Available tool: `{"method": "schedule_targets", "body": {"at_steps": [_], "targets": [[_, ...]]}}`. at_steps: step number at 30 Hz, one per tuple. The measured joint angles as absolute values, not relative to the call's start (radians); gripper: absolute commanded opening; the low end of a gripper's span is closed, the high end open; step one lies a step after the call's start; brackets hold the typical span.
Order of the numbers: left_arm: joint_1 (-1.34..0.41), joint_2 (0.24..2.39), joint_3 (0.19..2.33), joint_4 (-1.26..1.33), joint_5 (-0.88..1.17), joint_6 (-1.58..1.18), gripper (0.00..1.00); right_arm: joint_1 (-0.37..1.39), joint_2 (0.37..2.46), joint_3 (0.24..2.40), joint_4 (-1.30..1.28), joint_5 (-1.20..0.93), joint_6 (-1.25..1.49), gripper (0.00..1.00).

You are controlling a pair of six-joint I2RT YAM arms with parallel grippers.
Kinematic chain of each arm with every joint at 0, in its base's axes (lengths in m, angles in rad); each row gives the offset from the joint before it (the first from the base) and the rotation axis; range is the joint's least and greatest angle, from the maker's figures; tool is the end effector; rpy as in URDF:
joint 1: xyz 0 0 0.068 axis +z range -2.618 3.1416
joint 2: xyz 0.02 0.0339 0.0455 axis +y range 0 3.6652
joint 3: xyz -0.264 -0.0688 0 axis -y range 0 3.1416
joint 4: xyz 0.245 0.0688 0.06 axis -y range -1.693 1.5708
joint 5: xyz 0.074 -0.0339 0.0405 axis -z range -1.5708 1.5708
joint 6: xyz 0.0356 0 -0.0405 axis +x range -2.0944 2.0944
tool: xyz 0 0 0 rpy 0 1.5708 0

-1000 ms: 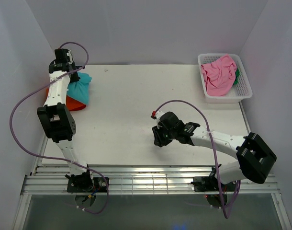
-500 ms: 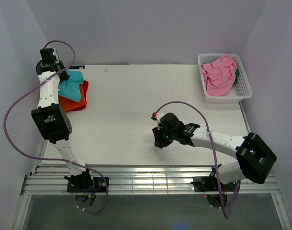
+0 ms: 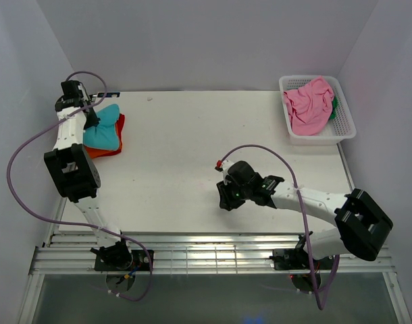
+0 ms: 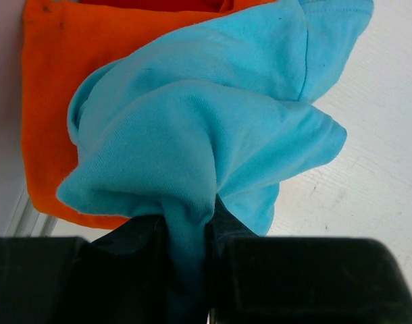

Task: Fold and stack the t-shirts
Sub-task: Put the neatly folded tshirt into the corner of the board with the left arm

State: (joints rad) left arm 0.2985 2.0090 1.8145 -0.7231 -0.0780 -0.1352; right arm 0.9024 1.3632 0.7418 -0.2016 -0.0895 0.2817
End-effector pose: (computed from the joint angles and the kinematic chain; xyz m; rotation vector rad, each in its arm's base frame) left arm 0.4298 0.1351 0.2771 -0.5683 2.4264 0.1657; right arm 0.1674 0.2171 0.1977 -0.8034 2.3616 0.6388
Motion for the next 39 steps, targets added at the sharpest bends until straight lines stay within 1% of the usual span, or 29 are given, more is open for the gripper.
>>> {"method": "schedule_targets", "body": {"at_steps": [8,16,22,26,29,30,32,35,36,38,39], "targets": [[0.311,2.024,1.780,-0.675,-0.146,-0.159,0.00,0.902,1.354,0.723,-0.203,-0.090,0.288,0.36],[0.331,2.110,1.720,-0.624,-0.196,-0.181,0.00,0.902,1.347,0.722,-0.203,-0.091,0.289,0.36],[0.332,2.115,1.700,-0.577,-0.198,-0.185,0.04,0.902,1.339,0.711,-0.200,-0.094,0.293,0.36],[0.332,2.091,1.662,-0.541,-0.205,-0.189,0.09,0.902,1.340,0.701,-0.202,-0.096,0.304,0.36],[0.330,2.050,1.638,-0.522,-0.207,-0.197,0.28,0.902,1.342,0.701,-0.200,-0.105,0.307,0.36],[0.328,2.028,1.628,-0.514,-0.207,-0.200,0.39,0.902,1.345,0.701,-0.199,-0.109,0.308,0.36],[0.324,1.972,1.618,-0.507,-0.207,-0.203,0.46,0.902,1.354,0.701,-0.199,-0.114,0.308,0.36],[0.307,1.875,1.628,-0.484,-0.207,-0.202,0.52,0.902,1.369,0.701,-0.199,-0.121,0.310,0.36],[0.298,1.847,1.642,-0.480,-0.207,-0.201,0.57,0.902,1.373,0.701,-0.199,-0.124,0.311,0.36],[0.282,1.794,1.679,-0.455,-0.206,-0.195,0.72,0.902,1.376,0.701,-0.199,-0.128,0.315,0.36],[0.273,1.766,1.699,-0.436,-0.205,-0.190,0.73,0.903,1.377,0.701,-0.199,-0.131,0.316,0.36]]}}
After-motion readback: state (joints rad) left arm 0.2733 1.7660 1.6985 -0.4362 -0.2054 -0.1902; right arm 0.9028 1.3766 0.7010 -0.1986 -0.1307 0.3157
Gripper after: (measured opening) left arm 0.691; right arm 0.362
